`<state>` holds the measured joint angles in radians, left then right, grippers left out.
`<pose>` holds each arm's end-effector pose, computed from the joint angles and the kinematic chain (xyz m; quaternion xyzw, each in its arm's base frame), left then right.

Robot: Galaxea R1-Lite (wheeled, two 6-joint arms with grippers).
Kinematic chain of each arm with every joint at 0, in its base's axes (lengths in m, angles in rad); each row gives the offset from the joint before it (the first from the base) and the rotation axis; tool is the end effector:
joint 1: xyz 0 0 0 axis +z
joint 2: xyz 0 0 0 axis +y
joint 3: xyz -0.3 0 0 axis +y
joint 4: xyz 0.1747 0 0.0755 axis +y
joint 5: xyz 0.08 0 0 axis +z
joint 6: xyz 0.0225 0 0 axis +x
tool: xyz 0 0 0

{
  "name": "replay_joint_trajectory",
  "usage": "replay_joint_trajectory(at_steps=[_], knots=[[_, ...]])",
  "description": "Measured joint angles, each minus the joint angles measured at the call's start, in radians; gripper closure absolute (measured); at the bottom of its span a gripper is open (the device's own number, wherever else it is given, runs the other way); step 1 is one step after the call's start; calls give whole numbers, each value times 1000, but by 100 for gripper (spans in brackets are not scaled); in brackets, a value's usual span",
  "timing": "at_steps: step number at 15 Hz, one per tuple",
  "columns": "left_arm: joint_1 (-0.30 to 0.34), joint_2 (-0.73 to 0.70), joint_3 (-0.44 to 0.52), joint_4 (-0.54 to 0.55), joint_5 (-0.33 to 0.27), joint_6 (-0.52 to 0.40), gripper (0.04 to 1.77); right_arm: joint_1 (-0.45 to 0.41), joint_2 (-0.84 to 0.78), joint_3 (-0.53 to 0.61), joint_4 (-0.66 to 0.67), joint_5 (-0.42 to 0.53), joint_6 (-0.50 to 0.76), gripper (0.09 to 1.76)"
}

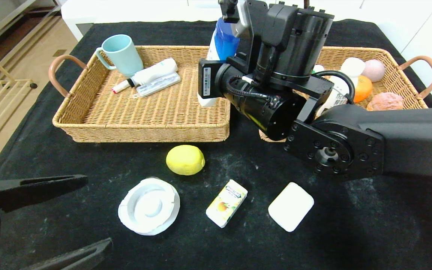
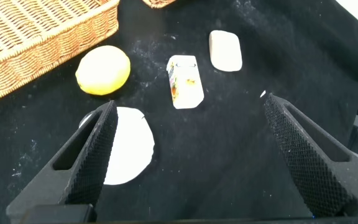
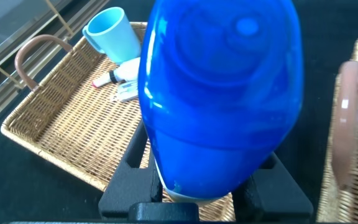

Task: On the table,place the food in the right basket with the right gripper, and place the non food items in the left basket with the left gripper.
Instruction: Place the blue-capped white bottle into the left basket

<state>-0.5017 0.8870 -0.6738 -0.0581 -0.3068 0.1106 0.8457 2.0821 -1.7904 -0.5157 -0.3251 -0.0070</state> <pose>0.0822 -0.0528 0.2537 0.0582 0.0553 -0.3958 0.9148 0.2936 0.3205 0.3062 0.0584 -0.0941 0.2554 0.9605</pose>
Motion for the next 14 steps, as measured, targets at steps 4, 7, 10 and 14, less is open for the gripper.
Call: replay_joint_trajectory(at_steps=[4,7,10,14], knots=[[0,0,1,1,0,0,9,-17,51,-66,5,-1,0,119],[0,0,2,2,0,1,9,-29,70,-78,-2,-1,0,119],[0,0,2,2,0,1,9,-29,76,-79,-2,-1,0,119],[0,1,3,1,0,1,9,-30,78,-80,-4,-1,-1,119]])
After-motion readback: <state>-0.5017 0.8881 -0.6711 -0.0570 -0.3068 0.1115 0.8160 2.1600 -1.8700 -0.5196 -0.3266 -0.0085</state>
